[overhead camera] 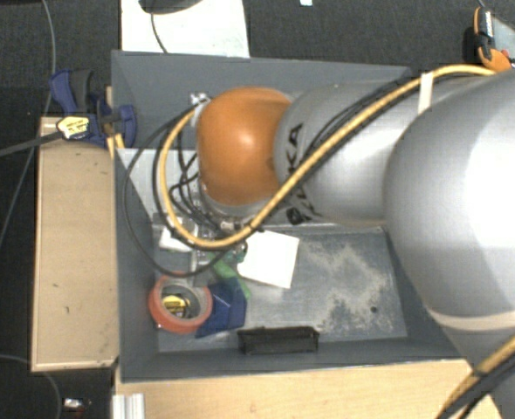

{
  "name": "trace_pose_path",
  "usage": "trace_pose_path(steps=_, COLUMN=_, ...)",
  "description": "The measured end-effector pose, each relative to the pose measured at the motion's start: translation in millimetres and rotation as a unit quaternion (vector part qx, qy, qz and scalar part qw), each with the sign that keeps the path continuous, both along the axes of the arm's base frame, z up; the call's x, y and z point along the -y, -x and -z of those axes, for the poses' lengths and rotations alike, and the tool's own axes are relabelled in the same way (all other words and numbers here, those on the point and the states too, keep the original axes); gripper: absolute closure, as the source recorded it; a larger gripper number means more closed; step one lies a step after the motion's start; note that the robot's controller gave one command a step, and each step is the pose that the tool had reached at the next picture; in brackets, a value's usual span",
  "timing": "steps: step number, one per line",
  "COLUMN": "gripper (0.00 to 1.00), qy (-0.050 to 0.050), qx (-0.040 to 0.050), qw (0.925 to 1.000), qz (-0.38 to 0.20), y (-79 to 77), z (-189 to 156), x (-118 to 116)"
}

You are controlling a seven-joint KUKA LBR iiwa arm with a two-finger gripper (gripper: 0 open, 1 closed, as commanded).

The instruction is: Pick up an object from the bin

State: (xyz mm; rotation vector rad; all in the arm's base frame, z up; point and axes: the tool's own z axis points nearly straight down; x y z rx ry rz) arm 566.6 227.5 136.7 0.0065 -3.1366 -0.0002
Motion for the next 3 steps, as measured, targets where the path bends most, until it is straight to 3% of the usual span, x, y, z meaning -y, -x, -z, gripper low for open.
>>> trace_pose_path(steps=1, gripper=0.0, qy=-0.001, qx=0.0037, qw=1.0, qz=0.003, y=-2.2, z=-5, x=1)
trace_pose_path(steps=2, gripper=0.0, qy=-0.002, qx=0.0027, qw=0.9937, qz=0.112, y=-24.0, z=65, x=4)
trace_pose_path(steps=3, gripper=0.0, qy=-0.002, qx=0.0056, qw=0.9978, qz=0.066, y=-25.5, z=63, x=2)
